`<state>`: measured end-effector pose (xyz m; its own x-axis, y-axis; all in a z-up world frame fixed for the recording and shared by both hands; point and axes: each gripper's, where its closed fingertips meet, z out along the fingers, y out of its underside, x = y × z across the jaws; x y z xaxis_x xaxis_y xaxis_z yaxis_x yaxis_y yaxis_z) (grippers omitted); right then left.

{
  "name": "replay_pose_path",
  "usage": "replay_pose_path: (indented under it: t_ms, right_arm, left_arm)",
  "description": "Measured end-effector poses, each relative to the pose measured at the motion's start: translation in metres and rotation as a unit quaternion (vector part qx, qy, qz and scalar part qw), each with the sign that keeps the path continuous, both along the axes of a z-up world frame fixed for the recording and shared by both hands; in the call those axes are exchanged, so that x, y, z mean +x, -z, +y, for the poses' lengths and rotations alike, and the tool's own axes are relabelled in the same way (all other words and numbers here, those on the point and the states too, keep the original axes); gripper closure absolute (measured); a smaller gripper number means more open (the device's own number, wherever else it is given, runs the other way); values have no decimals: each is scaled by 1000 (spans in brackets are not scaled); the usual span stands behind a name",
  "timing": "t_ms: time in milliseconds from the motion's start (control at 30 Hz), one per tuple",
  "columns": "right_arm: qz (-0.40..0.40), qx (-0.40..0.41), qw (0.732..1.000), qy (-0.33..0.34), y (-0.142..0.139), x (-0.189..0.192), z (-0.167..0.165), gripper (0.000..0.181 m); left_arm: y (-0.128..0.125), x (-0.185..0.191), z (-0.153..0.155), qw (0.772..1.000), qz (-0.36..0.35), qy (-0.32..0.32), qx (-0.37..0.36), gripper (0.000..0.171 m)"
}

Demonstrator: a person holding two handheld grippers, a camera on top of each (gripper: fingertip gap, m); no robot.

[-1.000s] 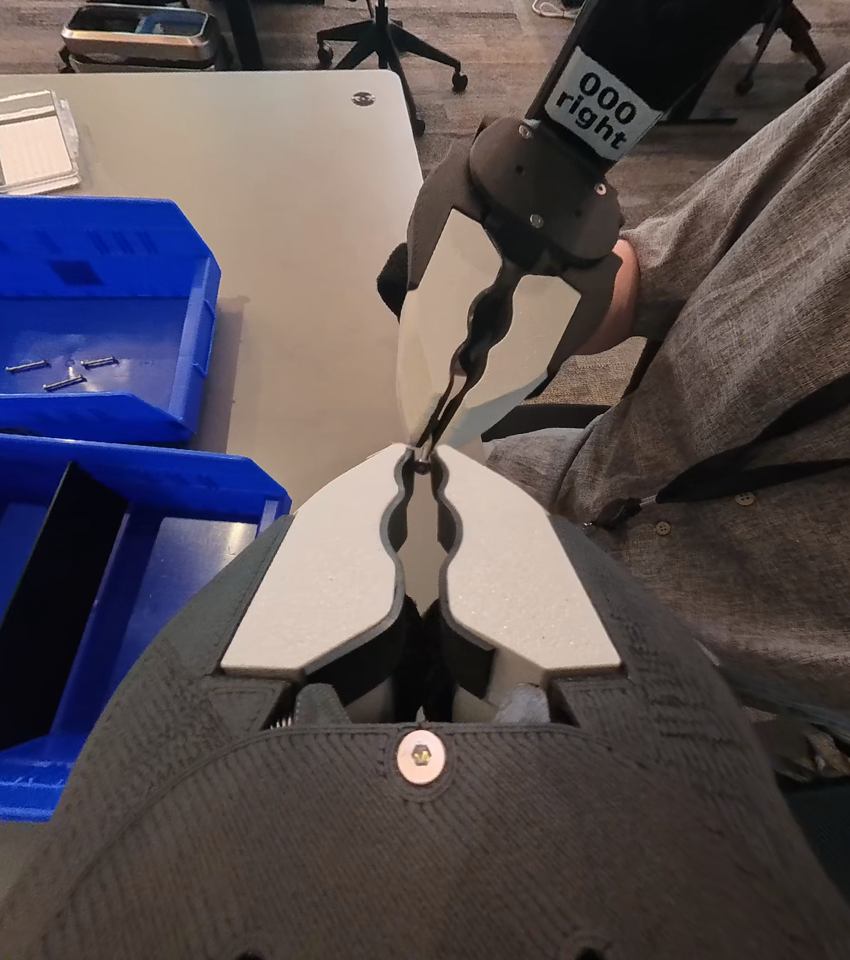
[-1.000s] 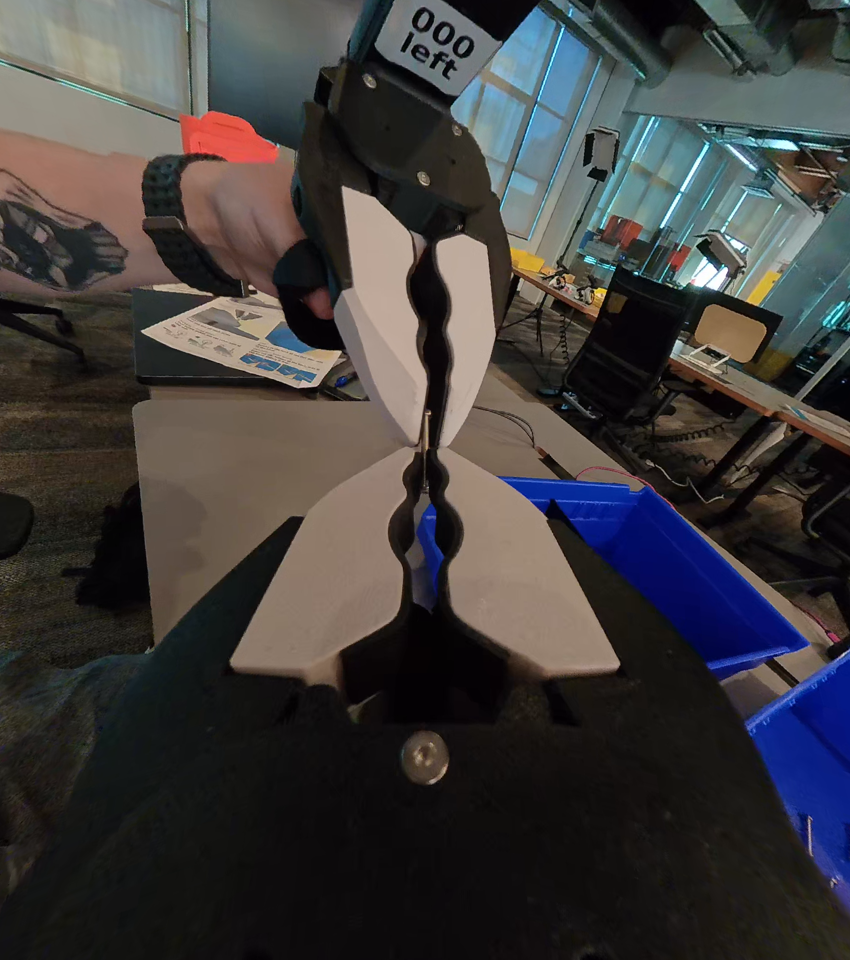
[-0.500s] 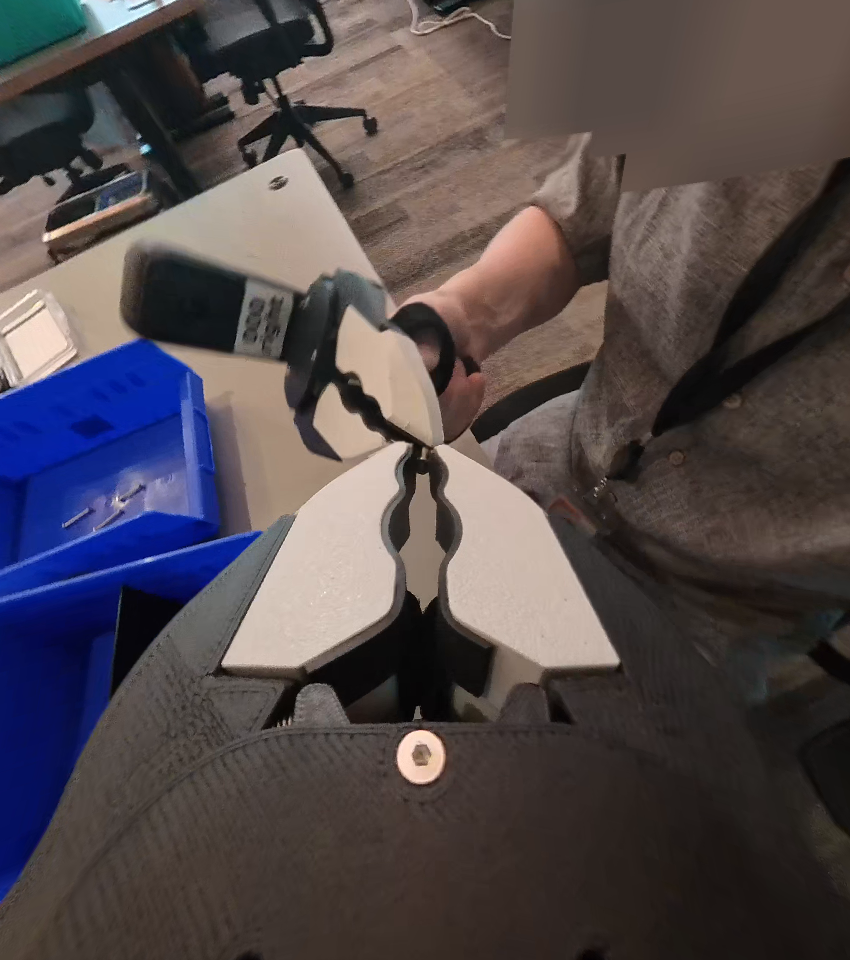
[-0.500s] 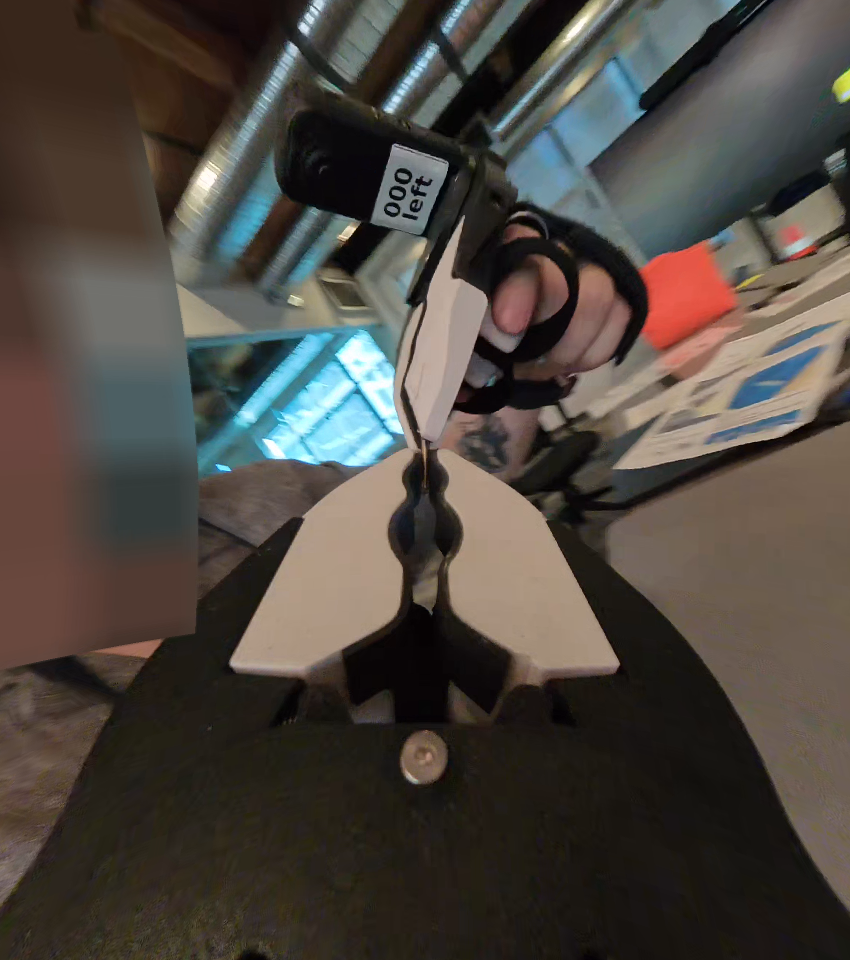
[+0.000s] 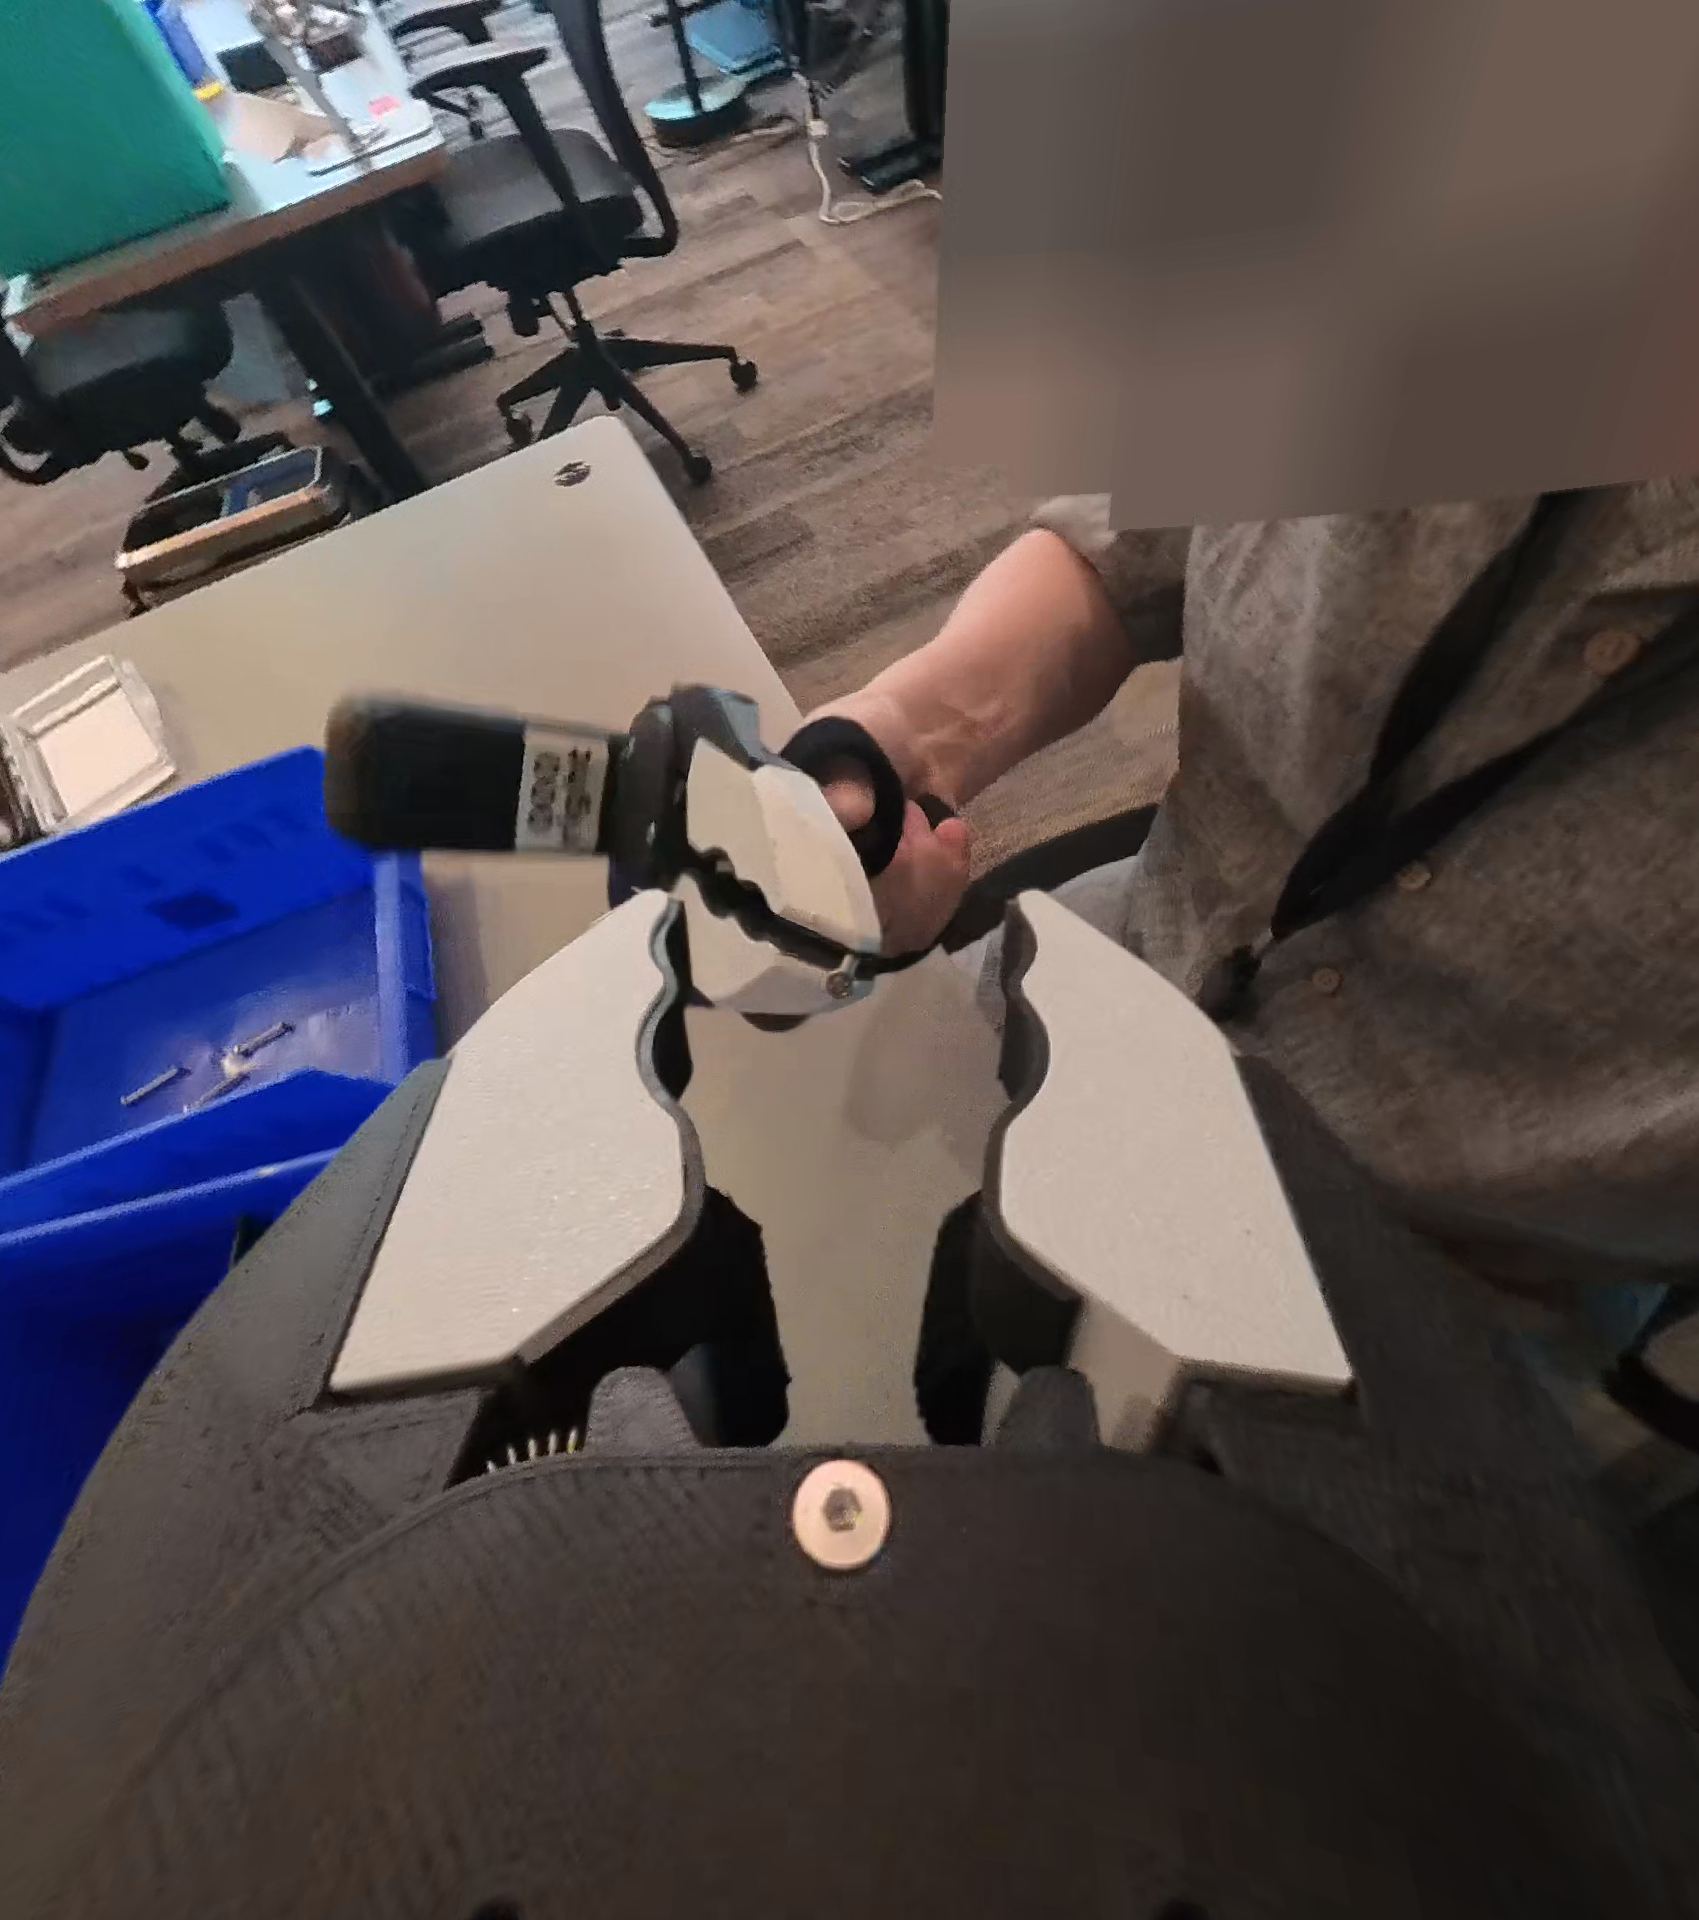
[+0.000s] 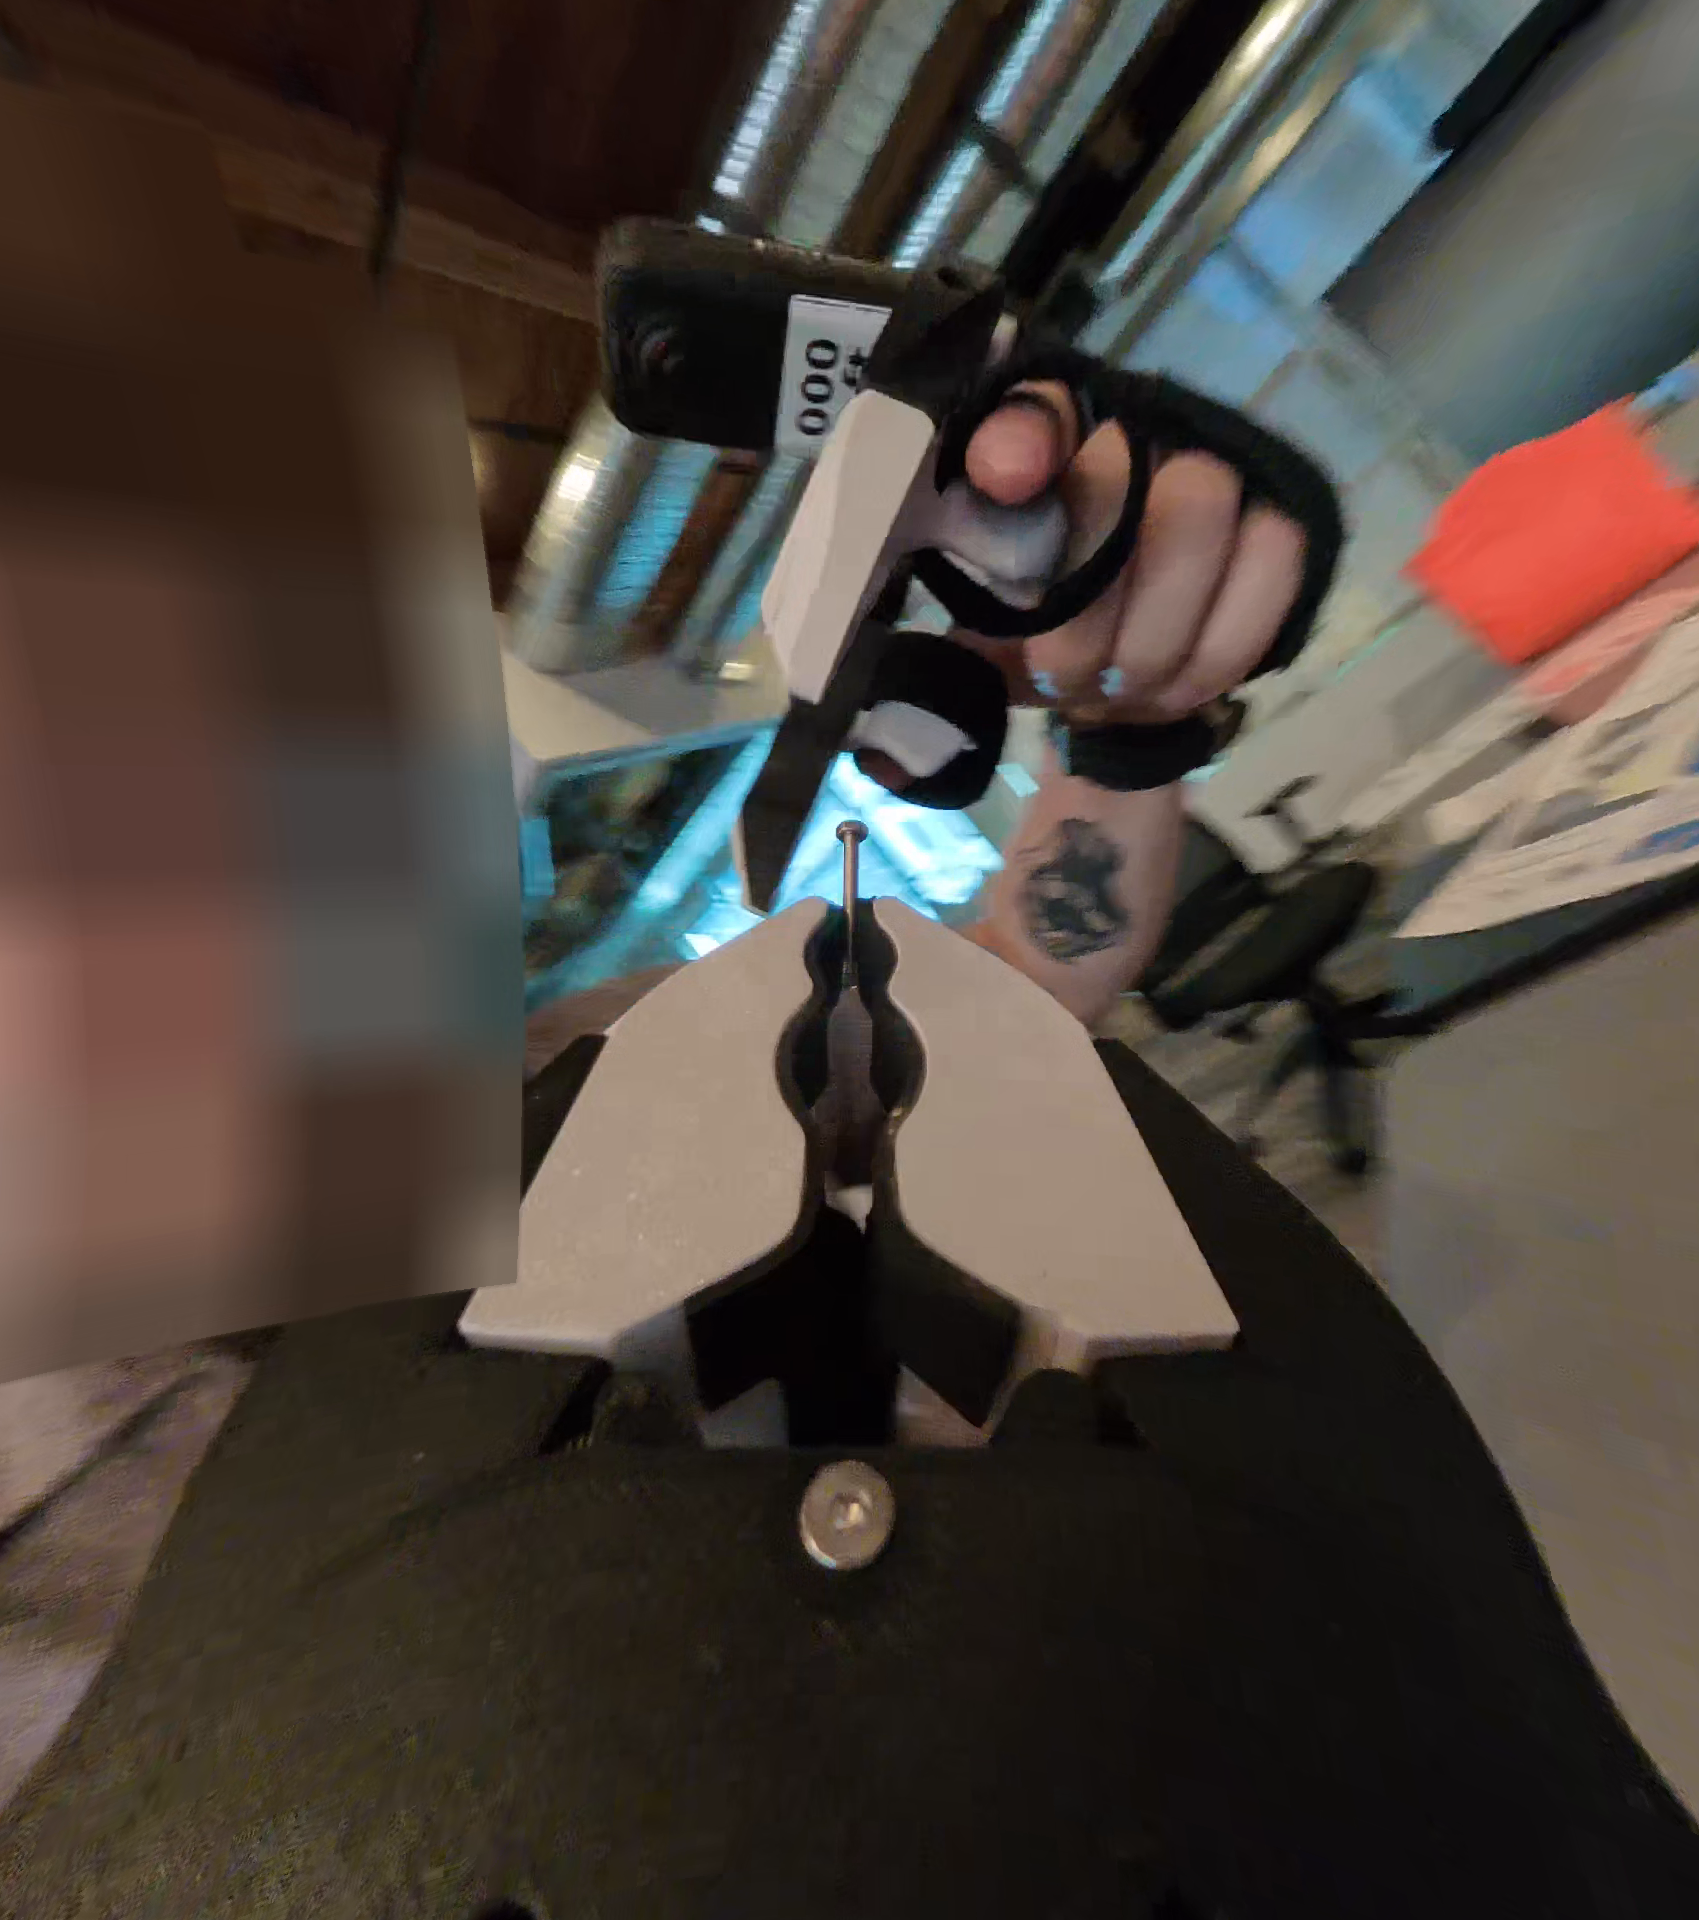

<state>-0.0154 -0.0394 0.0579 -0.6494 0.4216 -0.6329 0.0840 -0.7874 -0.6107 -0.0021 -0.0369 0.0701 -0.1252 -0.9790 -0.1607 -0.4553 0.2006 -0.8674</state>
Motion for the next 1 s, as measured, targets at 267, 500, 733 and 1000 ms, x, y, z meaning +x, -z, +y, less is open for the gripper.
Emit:
replay_pose_path:
  t_ms: [267,500,733,1000]
  right_arm:
    - [-128,435,821,347,13,1,33,179]
    - [-163,516,747,386,22,-3,36,179]
    - [-174,552,709,403,23,-5,36,179]
    - [-173,569,692,409,22,-6,34,179]
  left_arm:
    - [23,-18,35,977,54,-152,-138,141]
    - [33,-15,34,960,74,-173,-208,153]
    - [41,-12,33,945,59,-189,-261,152]
    - [38,-9,29,936,27,-178,-302,162]
